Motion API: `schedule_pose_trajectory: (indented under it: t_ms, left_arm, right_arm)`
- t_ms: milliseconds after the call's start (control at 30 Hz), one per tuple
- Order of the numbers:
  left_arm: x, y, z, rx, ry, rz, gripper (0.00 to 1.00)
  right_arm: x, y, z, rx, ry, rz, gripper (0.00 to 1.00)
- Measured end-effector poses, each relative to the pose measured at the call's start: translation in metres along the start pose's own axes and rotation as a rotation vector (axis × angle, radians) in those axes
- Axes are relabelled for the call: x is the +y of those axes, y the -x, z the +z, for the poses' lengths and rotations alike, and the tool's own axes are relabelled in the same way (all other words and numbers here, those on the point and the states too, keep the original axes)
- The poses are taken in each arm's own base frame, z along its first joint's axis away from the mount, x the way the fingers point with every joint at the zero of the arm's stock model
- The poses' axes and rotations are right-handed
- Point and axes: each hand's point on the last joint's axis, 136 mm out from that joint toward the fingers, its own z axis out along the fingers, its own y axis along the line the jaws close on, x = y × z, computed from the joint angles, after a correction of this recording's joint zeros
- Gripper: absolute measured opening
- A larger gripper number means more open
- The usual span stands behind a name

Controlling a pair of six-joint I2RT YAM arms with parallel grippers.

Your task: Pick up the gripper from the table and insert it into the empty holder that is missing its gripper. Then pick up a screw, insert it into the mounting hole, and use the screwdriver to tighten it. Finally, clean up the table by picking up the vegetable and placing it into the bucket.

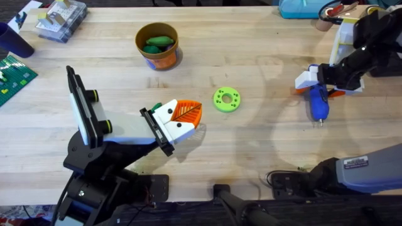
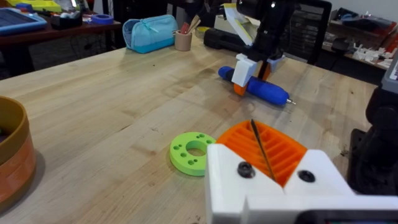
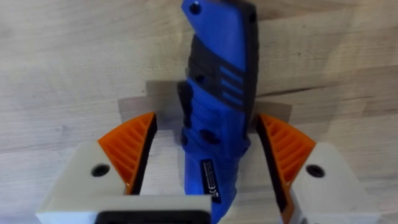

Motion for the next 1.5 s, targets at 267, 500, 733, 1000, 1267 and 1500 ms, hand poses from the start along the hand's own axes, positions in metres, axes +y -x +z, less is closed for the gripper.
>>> schedule_pose_trajectory:
  t_ms: [267, 500, 733, 1000, 1267, 1500]
  left_arm:
    - [0.000, 0.000, 0.000, -0.001, 0.000, 0.000, 0.013]
    - [0.000, 0.000, 0.000, -0.001, 0.000, 0.000, 0.013]
    - [0.000, 0.000, 0.000, -0.001, 0.000, 0.000, 0.013]
    - [0.000, 0.000, 0.000, -0.001, 0.000, 0.000, 0.013]
    - [0.000, 0.000, 0.000, -0.001, 0.000, 0.000, 0.013]
    - [0.000, 0.000, 0.000, -0.001, 0.000, 0.000, 0.013]
  right_arm:
    - [-0.003, 0.024, 0.001, -0.092, -0.006, 0.052, 0.994]
    - [-0.004, 0.036, 0.000, -0.144, -0.007, 0.083, 0.994]
    - [-0.005, 0.042, -0.001, -0.166, -0.016, 0.004, 0.952]
    - [-0.004, 0.032, 0.005, -0.114, -0.014, -0.034, 0.931]
    - [-0.007, 0.036, 0.006, -0.112, -0.024, -0.046, 0.586]
    - [-0.012, 0.038, 0.009, -0.110, -0.049, -0.046, 0.025]
